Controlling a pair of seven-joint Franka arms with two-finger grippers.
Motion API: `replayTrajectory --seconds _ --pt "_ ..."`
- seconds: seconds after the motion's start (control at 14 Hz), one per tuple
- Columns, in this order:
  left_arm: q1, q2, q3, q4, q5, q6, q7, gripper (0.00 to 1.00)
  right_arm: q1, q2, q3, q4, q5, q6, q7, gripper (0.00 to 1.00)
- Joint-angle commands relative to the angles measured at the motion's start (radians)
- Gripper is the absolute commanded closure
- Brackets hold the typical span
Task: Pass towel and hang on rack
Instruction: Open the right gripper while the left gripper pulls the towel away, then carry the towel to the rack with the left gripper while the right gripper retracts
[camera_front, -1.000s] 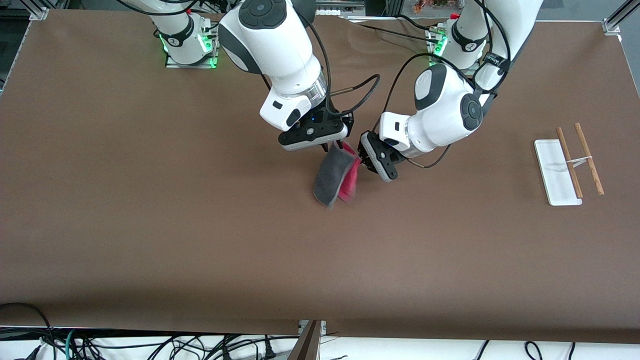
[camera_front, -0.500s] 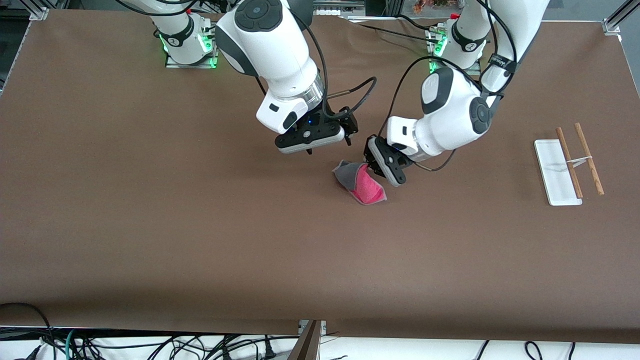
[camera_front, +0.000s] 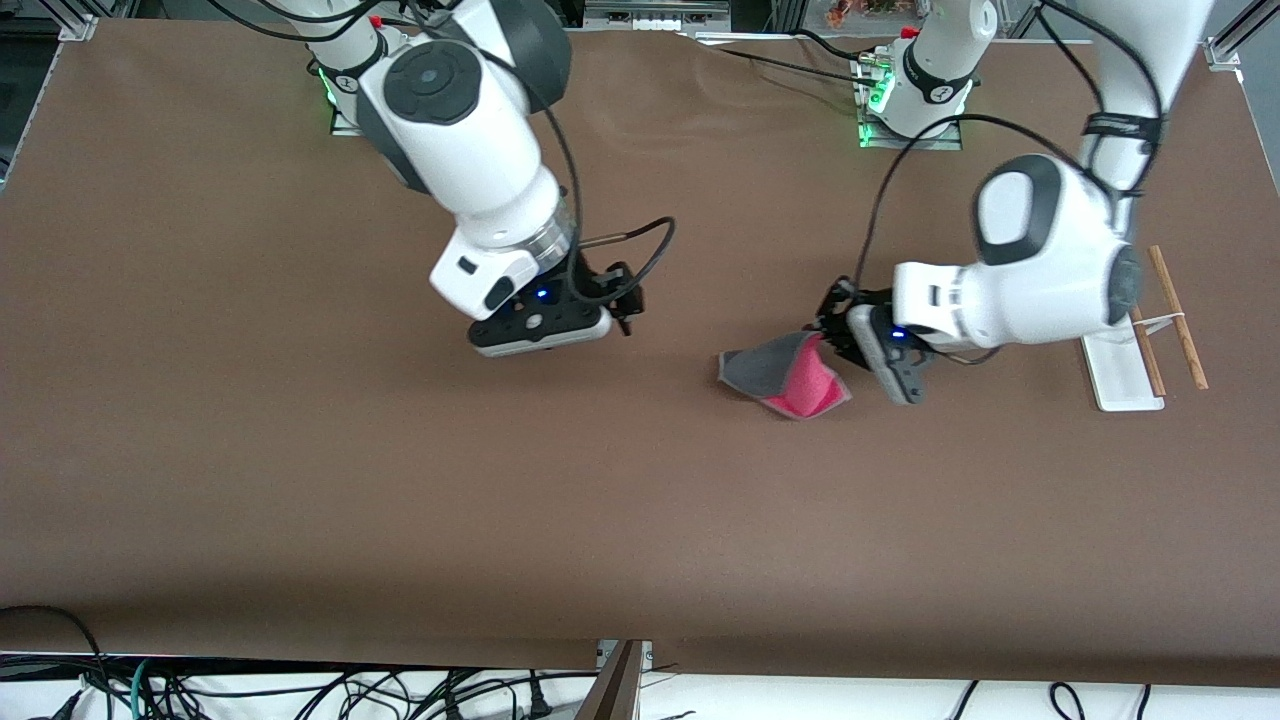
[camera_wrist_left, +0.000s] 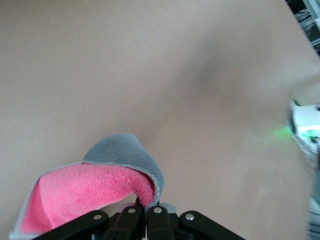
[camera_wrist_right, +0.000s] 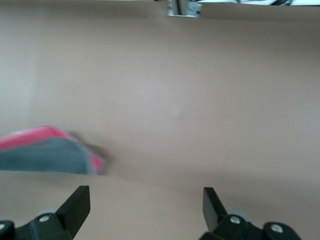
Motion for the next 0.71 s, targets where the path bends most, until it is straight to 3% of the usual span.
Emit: replayTrajectory --seconds 0.0,0.29,0.5,0.64 --pt "0.119 0.002 -0.009 0.109 0.059 -0.237 0.004 1.00 -0.083 -0.041 0.009 0.000 -0.010 -0.086 -0.120 0.00" --pt "0.273 0.014 -0.006 0.184 0.204 -0.423 0.002 1.00 -0.217 -0.052 0.009 0.000 0.001 -0.155 -0.298 0.00" --pt "0.379 0.016 -0.006 0.184 0.290 -0.460 0.014 1.00 -0.309 -0.069 0.001 0.000 0.001 -0.244 -0.369 0.00" --pt "0.449 0.048 -0.006 0.188 0.338 -0.464 0.121 1.00 -0.381 -0.118 -0.010 -0.010 0.002 -0.247 -0.438 0.00"
